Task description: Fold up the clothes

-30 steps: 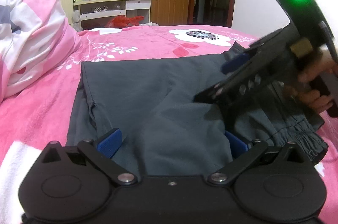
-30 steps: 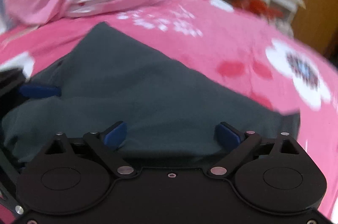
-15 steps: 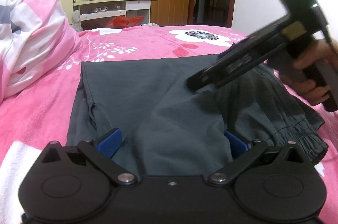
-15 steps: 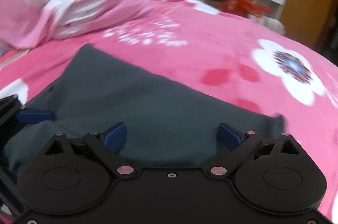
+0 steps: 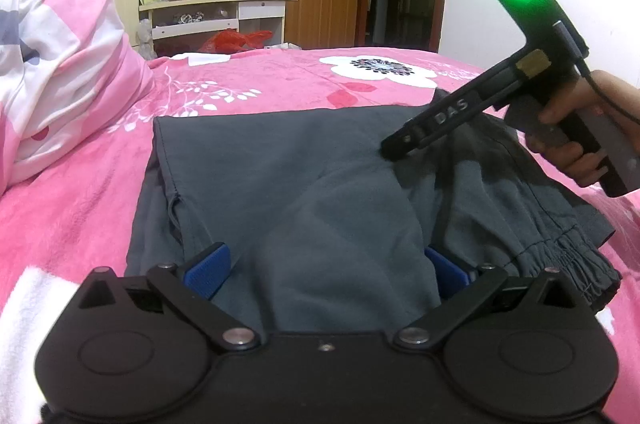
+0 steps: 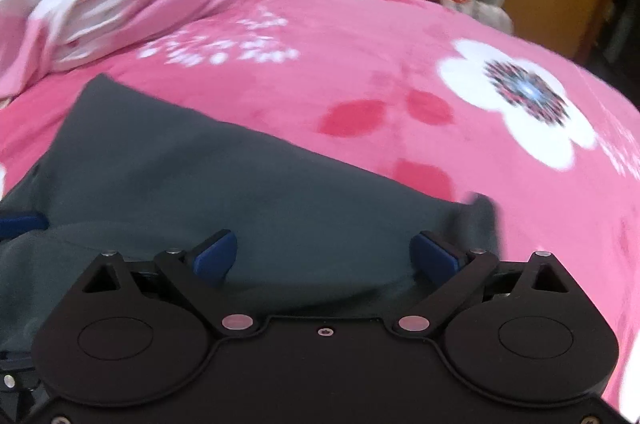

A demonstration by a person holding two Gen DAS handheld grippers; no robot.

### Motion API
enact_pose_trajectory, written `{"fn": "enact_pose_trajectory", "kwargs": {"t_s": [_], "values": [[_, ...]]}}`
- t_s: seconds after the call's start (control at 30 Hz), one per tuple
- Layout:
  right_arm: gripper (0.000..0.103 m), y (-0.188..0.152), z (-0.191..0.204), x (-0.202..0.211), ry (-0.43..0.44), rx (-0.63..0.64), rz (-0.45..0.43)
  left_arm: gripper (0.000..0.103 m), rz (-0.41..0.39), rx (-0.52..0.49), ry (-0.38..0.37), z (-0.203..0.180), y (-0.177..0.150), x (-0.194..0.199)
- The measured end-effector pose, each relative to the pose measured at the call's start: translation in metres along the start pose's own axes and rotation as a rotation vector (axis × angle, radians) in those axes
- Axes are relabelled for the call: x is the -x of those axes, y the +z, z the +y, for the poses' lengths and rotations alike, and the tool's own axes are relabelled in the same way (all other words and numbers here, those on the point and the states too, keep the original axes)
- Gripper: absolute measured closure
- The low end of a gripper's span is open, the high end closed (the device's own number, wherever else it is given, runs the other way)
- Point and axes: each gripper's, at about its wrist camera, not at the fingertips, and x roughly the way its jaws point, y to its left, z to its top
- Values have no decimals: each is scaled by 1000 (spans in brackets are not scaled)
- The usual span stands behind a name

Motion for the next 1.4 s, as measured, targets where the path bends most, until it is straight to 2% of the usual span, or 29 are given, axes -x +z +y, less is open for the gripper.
{"fn": "enact_pose_trajectory", "kwargs": {"t_s": [0.1, 0.2, 0.33, 0.6, 0.73, 0.83, 0.97, 1.07, 1.2, 1.33, 1.4], "values": [[6, 0, 8, 6, -1, 31, -47, 0, 0, 0, 0, 0, -1, 0], [6, 2, 24, 12, 44, 73, -96, 0, 0, -1, 0, 0, -1, 0], [6, 3, 40, 8, 91, 109, -74, 0, 0, -1, 0, 0, 0, 0], [6, -4, 36, 5, 73, 114, -45, 0, 0, 0, 0, 0, 0, 0], [7, -1, 34, 17, 12, 109, -114, 0, 0, 0, 0, 0, -1, 0], [6, 1, 35, 27, 49, 117, -152, 0, 1, -1, 0, 0, -1, 0], [6, -8, 49, 11, 128, 160, -52, 0, 1, -1, 0, 0, 0, 0], [6, -14, 54, 11, 87, 174, -21, 0, 2, -2, 1, -1, 0, 0], [5, -19, 30, 22, 45, 55, 56, 0, 1, -3, 0, -2, 0, 1], [5, -32, 12, 41, -28, 34, 63, 0, 1, -2, 0, -1, 0, 5], [5, -37, 4, 55, -65, -15, 36, 0, 1, -1, -1, -1, 0, 6]]}}
